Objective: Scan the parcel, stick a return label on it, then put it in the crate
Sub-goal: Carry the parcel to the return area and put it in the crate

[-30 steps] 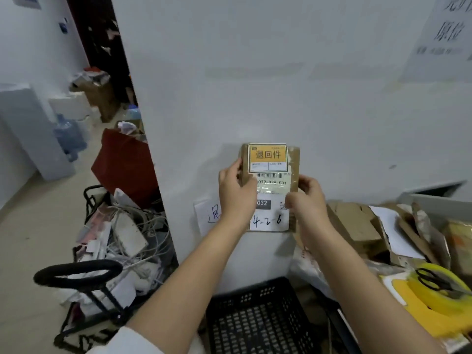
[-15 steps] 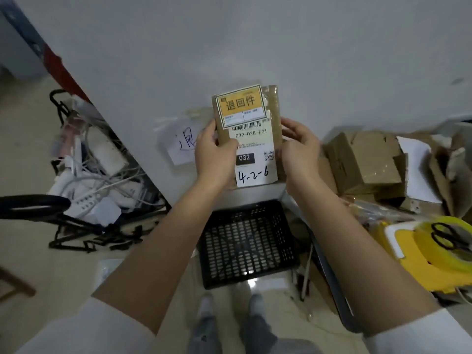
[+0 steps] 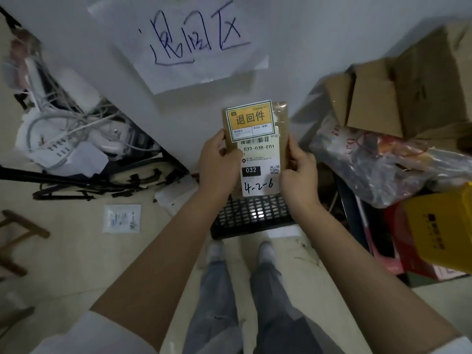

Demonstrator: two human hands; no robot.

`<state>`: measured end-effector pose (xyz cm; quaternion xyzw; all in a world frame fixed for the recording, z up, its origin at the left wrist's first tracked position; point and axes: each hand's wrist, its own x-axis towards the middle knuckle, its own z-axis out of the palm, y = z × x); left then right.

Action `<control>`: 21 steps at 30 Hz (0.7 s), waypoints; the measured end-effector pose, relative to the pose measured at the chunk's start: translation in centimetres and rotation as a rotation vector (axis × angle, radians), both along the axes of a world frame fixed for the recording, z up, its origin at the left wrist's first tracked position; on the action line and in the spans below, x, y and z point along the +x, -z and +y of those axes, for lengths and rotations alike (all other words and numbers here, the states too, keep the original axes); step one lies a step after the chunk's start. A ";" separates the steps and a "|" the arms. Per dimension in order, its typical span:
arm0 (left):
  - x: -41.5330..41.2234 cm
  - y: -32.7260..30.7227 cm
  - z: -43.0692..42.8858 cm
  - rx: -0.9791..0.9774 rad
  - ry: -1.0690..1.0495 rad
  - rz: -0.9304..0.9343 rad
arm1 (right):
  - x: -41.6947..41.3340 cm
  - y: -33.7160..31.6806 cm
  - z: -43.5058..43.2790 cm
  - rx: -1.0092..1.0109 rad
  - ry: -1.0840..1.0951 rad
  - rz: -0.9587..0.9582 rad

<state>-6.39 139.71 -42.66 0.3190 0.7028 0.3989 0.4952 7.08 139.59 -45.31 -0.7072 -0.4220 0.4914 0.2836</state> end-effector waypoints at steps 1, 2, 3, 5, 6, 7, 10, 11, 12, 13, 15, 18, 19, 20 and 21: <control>0.0 1.4 -0.2 -0.014 0.005 0.011 | 0.0 1.1 -0.2 -0.028 -0.003 -0.001; -0.1 2.9 -0.4 -0.035 0.004 0.032 | -0.1 2.0 -0.4 -0.051 -0.009 0.003; -0.2 4.4 -0.6 -0.062 -0.001 0.041 | -0.3 3.2 -0.5 -0.066 -0.011 0.006; -0.3 7.5 -0.7 -0.103 -0.018 0.033 | -0.3 5.6 -0.7 -0.094 0.004 -0.001; -0.3 8.6 -0.7 -0.112 -0.035 0.021 | -0.2 6.8 -0.7 -0.109 0.020 0.021; -0.3 9.6 -0.5 -0.112 -0.039 0.003 | -0.1 8.2 -0.5 -0.123 0.051 0.062; -0.2 13.7 -0.1 -0.112 -0.028 -0.041 | -0.1 11.9 -0.2 -0.187 0.155 0.198; -0.2 15.0 -0.3 -0.126 -0.033 -0.042 | -0.3 13.2 -0.3 -0.190 0.160 0.202; -0.1 16.3 -0.4 -0.136 -0.038 -0.042 | -0.4 14.5 -0.6 -0.189 0.148 0.199; 0.0 17.6 -0.6 -0.146 -0.037 -0.034 | -0.6 15.8 -0.9 -0.201 0.132 0.199; 0.1 20.3 -1.2 -0.174 -0.036 -0.021 | -0.9 19.2 -1.6 -0.241 0.121 0.195; -0.2 24.7 -2.0 -0.213 -0.057 -0.050 | -0.9 24.3 -2.8 -0.242 0.047 0.134; -0.4 26.0 -2.3 -0.226 -0.064 -0.058 | -1.0 25.6 -3.1 -0.234 -0.004 0.116; -0.5 27.4 -2.7 -0.237 -0.073 -0.061 | -1.1 26.8 -3.4 -0.230 -0.051 0.111; -0.6 28.5 -3.0 -0.248 -0.082 -0.060 | -1.1 28.0 -3.5 -0.240 -0.089 0.120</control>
